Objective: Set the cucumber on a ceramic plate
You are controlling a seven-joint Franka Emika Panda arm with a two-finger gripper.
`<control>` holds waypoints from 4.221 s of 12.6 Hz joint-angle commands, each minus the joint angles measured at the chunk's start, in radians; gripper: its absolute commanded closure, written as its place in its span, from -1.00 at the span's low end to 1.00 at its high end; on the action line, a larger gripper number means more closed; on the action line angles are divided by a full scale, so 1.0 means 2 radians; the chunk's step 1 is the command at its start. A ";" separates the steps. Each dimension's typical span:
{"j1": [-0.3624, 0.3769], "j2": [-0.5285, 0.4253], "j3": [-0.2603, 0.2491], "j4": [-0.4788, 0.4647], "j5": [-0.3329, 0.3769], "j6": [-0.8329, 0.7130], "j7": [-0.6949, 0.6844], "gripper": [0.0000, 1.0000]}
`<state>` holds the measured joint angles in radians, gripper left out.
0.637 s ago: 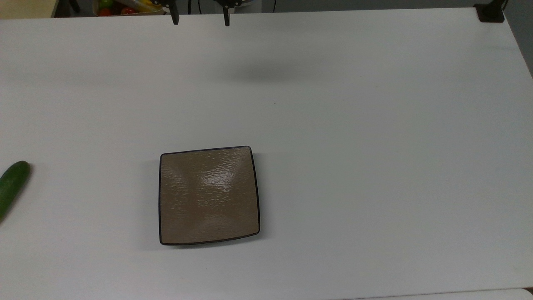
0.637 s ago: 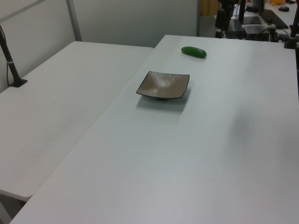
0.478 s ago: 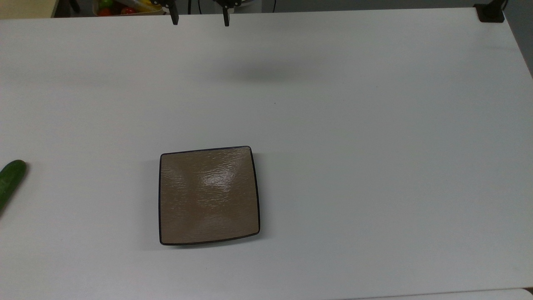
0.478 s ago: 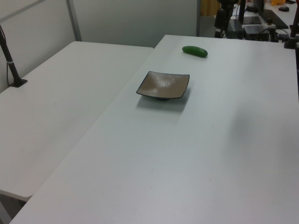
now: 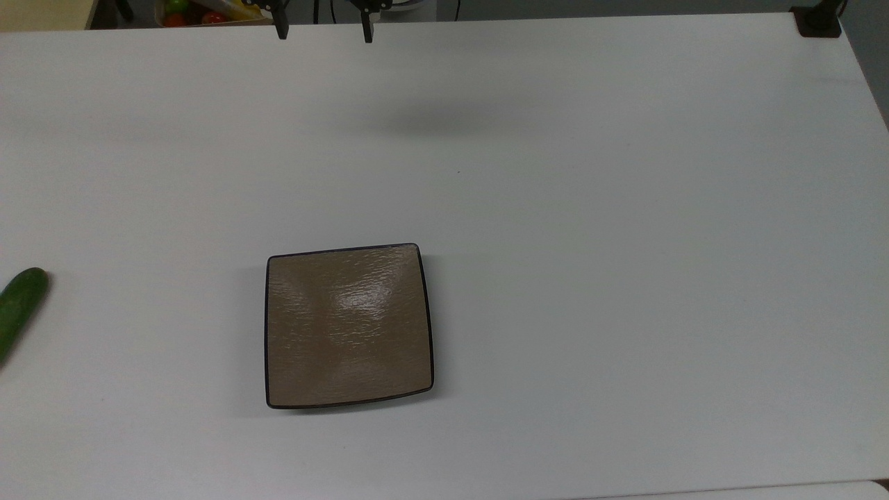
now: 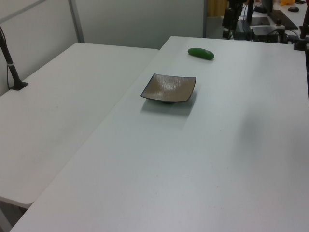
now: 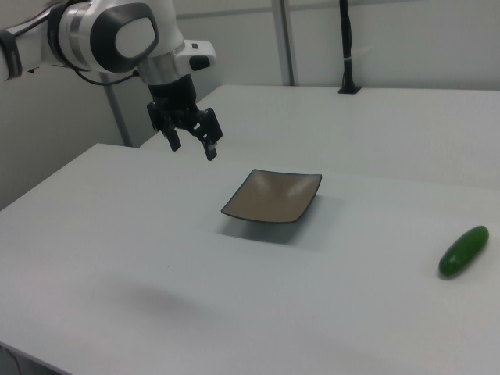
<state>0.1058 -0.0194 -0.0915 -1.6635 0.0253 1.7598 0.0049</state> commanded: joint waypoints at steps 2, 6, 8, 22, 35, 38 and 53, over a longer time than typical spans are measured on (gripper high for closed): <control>-0.008 -0.006 -0.003 -0.010 0.008 -0.009 -0.019 -1.00; -0.046 0.033 -0.003 0.017 0.004 0.011 -0.015 -1.00; -0.079 0.052 -0.003 0.018 0.003 0.086 -0.014 -1.00; -0.230 0.348 -0.007 0.168 -0.010 0.492 -0.019 -1.00; -0.261 0.502 -0.002 0.257 -0.010 0.568 -0.042 -1.00; -0.261 0.503 -0.001 0.256 -0.010 0.567 -0.043 -0.36; -0.221 0.275 0.033 0.123 -0.002 0.403 -0.058 1.00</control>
<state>-0.3602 0.7095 -0.0421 -1.2992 0.0176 2.7559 -0.1053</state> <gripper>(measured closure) 0.546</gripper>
